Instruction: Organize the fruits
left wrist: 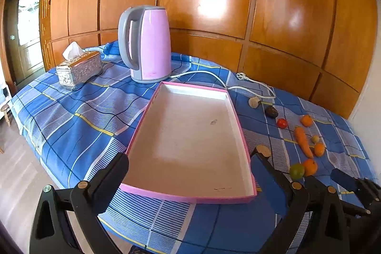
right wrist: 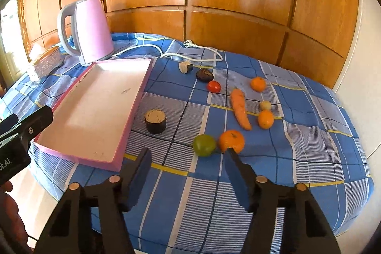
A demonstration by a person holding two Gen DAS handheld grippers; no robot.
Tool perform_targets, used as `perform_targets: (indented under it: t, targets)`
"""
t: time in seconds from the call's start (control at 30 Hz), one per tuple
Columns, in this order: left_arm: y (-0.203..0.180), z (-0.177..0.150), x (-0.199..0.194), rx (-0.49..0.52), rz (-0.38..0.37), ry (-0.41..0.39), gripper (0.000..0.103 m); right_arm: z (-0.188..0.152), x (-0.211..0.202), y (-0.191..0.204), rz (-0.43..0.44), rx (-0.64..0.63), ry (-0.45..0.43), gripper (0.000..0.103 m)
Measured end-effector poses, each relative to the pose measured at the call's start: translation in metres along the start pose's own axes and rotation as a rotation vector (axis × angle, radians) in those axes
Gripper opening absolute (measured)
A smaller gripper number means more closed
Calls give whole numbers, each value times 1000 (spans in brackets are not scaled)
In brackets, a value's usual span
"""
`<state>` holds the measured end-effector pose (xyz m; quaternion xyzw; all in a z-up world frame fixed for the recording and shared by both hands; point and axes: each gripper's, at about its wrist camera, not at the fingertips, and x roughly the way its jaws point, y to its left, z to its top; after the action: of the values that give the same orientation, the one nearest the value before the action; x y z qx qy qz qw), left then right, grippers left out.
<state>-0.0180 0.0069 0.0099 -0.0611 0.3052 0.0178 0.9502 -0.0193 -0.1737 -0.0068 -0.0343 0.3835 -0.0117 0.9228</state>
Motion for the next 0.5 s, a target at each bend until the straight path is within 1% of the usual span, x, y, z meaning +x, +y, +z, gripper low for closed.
perform_targets:
  t: [0.1,0.37,0.5]
  targets:
    - [-2,0,0,2,-8,1,103,-1,-4,1,12,-3,-7,58]
    - [-4,-1,0,13,-21,2,103,1,-7,-2,22,4,-24,58]
    - [-5,-2,3,15,-25,13,103,-1,-4,-1,27,2,-13,57]
